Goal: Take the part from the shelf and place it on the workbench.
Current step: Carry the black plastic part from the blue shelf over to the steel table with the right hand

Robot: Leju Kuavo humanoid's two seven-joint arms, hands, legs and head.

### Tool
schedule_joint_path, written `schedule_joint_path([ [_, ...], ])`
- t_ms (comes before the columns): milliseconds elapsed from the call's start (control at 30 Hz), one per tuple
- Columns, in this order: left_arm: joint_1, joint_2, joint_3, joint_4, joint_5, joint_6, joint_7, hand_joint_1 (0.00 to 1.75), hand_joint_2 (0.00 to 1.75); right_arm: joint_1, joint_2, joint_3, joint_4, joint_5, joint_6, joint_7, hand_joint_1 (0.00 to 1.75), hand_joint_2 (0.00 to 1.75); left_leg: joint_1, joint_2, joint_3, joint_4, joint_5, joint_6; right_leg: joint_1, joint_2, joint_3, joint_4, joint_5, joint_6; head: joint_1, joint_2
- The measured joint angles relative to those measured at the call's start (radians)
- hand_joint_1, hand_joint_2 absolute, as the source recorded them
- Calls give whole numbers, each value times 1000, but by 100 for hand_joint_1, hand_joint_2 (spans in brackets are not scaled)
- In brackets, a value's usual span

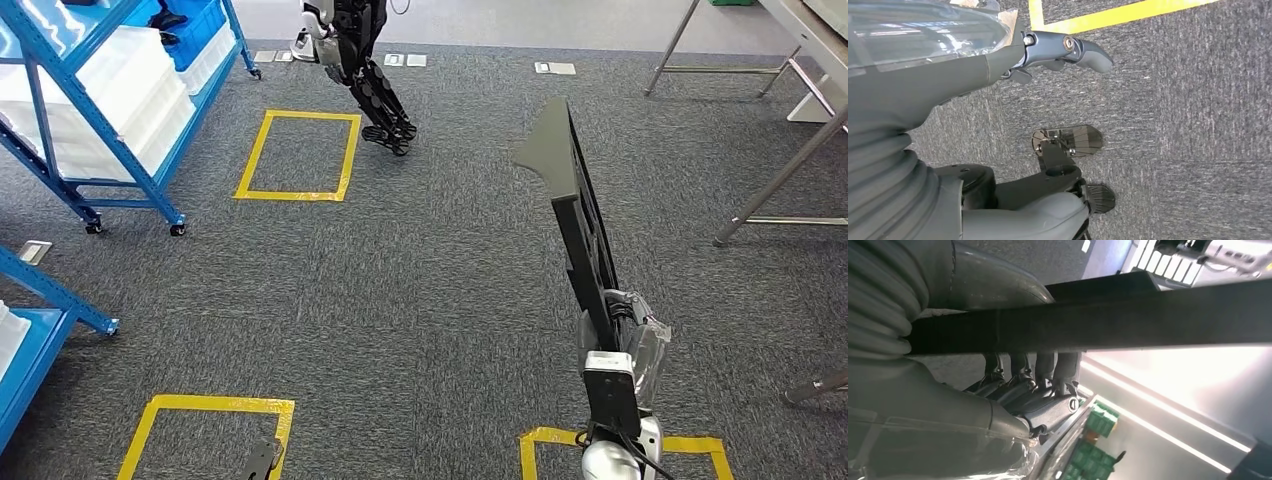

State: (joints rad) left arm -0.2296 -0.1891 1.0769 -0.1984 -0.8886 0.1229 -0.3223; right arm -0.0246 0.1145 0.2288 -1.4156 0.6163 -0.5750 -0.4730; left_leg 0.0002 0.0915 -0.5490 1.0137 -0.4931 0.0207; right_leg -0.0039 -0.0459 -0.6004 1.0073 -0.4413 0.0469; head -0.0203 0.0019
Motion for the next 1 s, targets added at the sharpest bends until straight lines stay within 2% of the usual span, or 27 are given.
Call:
schedule_joint_path([
  [33,-1,-1,0,0,0,0,0,0,175,1,0,-1,-1,-4,3,0,175,175,3,2,1,0,-3,-6,-3,11,0,-2,2,-6,0,0],
  [100,-3,-3,0,0,0,0,1,0,175,1,1,-2,-2,-10,11,0,175,175,8,-27,-11,32,-31,-15,-10,33,3,-9,7,-19,-4,0],
  [167,-3,-3,-1,0,-1,0,1,0,175,0,4,-4,-3,-13,15,-1,175,175,11,-75,-65,150,-93,-19,-13,55,6,-11,8,-28,-11,0],
  [233,-1,-3,-1,0,-1,0,1,0,175,2,6,-5,-3,-14,16,-4,175,175,10,-91,-131,277,-143,-20,-11,76,6,-11,8,-31,-15,0],
  [267,1,-3,-1,0,-1,0,1,0,175,4,7,-5,-3,-15,18,-6,175,175,10,-93,-151,310,-147,-19,-10,86,7,-11,8,-31,-15,0],
  [300,1,-3,-1,0,0,0,1,0,175,4,7,-6,-3,-16,20,-8,175,175,11,-94,-155,308,-133,-18,-10,96,8,-10,8,-31,-15,0],
  [333,2,-3,-1,0,0,0,1,0,175,5,7,-6,-3,-17,23,-10,175,175,11,-97,-144,275,-102,-16,-10,108,9,-10,8,-30,-15,0],
  [367,1,-3,-1,0,0,0,1,0,175,5,7,-6,-3,-18,25,-13,175,175,12,-105,-122,217,-62,-13,-10,123,11,-9,7,-30,-16,0],
  [400,1,-2,-1,0,0,0,1,0,175,5,8,-6,-3,-19,27,-15,175,175,14,-125,-91,145,-23,-10,-10,136,12,-8,7,-30,-16,0],
  [433,0,-1,-1,0,0,0,1,0,175,3,9,-6,-3,-20,28,-16,175,175,17,-146,-62,79,3,-9,-8,149,11,-5,6,-28,-15,0],
  [500,-2,0,-1,0,0,0,2,0,175,3,11,-6,-3,-20,29,-18,175,175,16,-171,-36,17,15,-6,-7,170,3,-3,7,-20,-15,0],
  [567,-4,-2,-1,0,0,0,2,0,175,7,11,-7,-4,-19,29,-19,175,175,12,-154,-29,10,16,3,-11,186,-6,-6,10,-8,-15,0],
  [600,-6,-3,-1,0,0,0,3,0,175,10,11,-7,-4,-19,29,-19,175,175,11,-143,-26,6,20,10,-10,173,-13,1,7,-4,-14,0],
  [633,-7,-4,-1,0,0,0,3,0,175,11,11,-7,-4,-19,29,-19,175,175,12,-131,-22,1,23,17,-9,146,-27,24,-5,-3,-11,0],
  [700,-8,-4,-1,0,0,1,2,0,175,10,11,-6,-4,-18,28,-20,175,175,10,-105,-20,-4,25,26,-6,80,-79,129,-54,-5,-4,0],
  [733,-7,-3,-1,0,0,1,2,0,175,10,11,-6,-4,-18,28,-20,175,175,8,-90,-20,-4,24,29,-7,65,-114,201,-83,-6,-2,0],
  [767,-5,-3,-1,0,1,2,2,0,175,12,11,-6,-4,-18,28,-20,175,175,6,-76,-20,-4,23,30,-8,59,-141,258,-103,-4,-1,0],
  [800,-4,-2,-1,0,1,2,3,0,175,14,11,-6,-4,-18,28,-20,175,175,5,-61,-20,-4,22,30,-9,56,-155,287,-110,0,-1,0],
  [833,-4,-2,-1,0,2,2,3,0,175,16,11,-6,-4,-17,28,-20,175,175,5,-48,-19,-4,20,30,-9,53,-145,271,-100,7,0,0],
  [867,-4,-2,-1,0,3,2,3,0,175,17,10,-6,-4,-16,28,-20,175,175,4,-36,-17,-4,18,29,-8,45,-113,212,-77,14,1,0],
  [900,-4,-3,-1,0,6,2,2,0,175,17,11,-6,-5,-14,28,-20,175,175,3,-26,-14,-4,16,27,-6,21,-68,130,-50,18,2,0],
  [933,-4,-3,-1,0,10,3,2,0,175,16,11,-6,-6,-11,29,-20,175,175,1,-16,-11,-4,13,23,-2,-2,-27,59,-26,17,2,0],
  [967,-3,-3,-1,0,15,3,0,0,175,16,12,-6,-7,-7,29,-19,175,175,-1,-7,-7,-5,9,19,3,-19,2,11,-11,12,2,0],
  [1000,-2,-3,-1,0,20,4,-1,0,175,15,13,-6,-8,-4,30,-19,175,175,-3,2,-3,-5,7,15,7,-28,15,-11,-5,4,1,0],
])
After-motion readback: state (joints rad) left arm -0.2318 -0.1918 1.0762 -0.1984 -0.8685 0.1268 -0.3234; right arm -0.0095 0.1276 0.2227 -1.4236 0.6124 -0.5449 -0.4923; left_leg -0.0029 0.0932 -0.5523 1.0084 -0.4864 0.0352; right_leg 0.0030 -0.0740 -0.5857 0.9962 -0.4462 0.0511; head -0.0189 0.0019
